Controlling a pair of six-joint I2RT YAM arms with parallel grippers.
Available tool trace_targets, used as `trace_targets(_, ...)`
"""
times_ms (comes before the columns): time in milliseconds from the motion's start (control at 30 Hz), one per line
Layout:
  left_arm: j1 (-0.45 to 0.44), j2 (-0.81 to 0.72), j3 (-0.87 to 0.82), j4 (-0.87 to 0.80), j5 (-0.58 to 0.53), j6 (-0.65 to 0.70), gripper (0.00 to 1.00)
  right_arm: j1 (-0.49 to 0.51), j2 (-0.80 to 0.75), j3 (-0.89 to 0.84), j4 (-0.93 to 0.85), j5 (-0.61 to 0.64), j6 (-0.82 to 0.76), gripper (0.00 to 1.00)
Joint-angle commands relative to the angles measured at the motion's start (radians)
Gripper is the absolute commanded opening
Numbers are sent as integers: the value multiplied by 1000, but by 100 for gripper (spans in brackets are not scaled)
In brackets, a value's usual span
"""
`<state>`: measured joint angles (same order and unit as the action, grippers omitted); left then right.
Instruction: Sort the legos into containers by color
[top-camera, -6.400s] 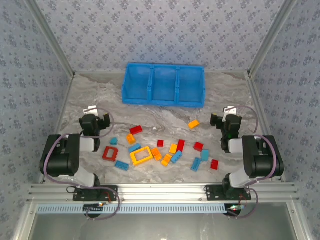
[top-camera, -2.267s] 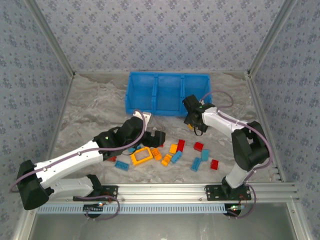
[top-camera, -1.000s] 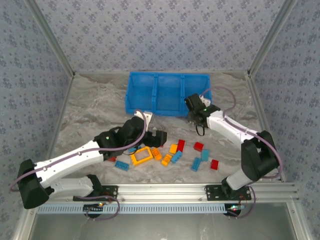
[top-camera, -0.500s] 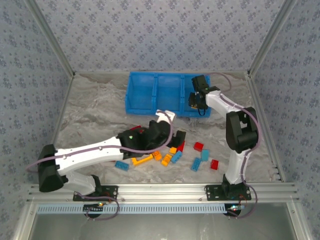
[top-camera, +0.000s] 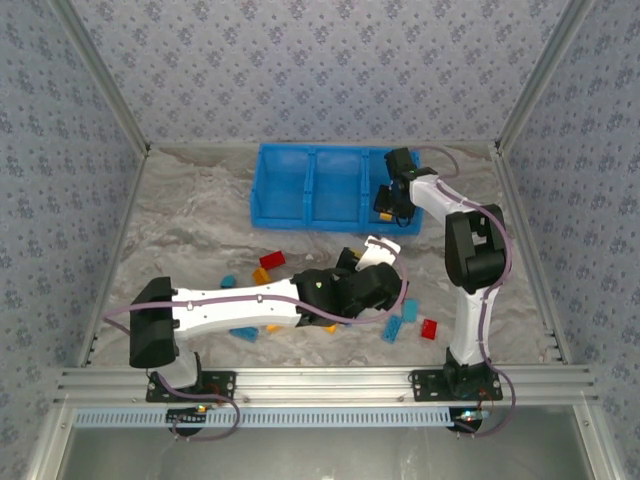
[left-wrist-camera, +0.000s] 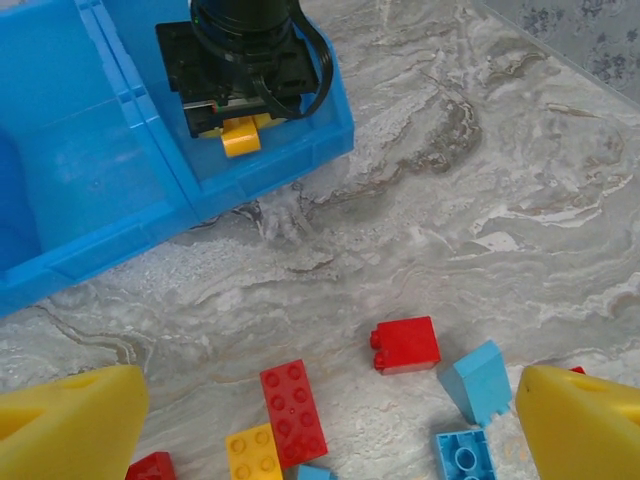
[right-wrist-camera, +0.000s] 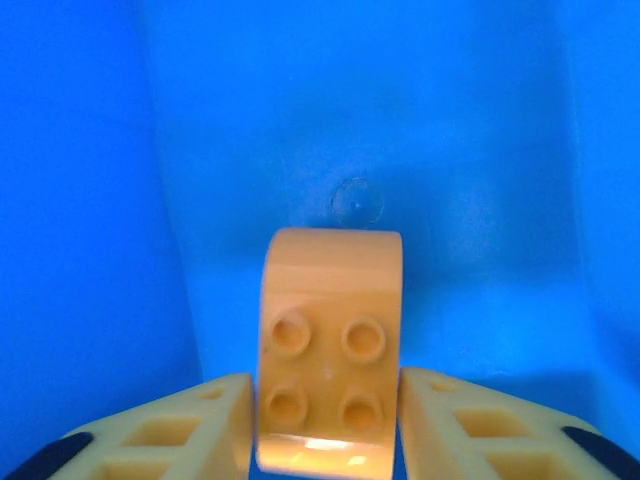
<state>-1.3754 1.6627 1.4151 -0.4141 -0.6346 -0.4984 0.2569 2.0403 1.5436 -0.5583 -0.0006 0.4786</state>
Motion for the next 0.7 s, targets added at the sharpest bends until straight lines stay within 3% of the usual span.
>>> trace_targets(0,1,-50,22,-46,-53,-21,94,4,-46,30,-38,12,-15,49)
trace_targets(167,25,-148,-42,-136,-82,-133,94,19,-176,33,-79,65,-29,55)
trace_targets(333,116,-326,-159,-415,-113,-437,94,95,-434,-90,-18,131,-44,56)
trace_targets(467,267,-485,-319,-567,13,-585,90,259,-651,-292,113,123,-81,55)
trace_targets(667,422,-670,-567,-650,131,-606,75,609,-895,-692,406,49,-7,55)
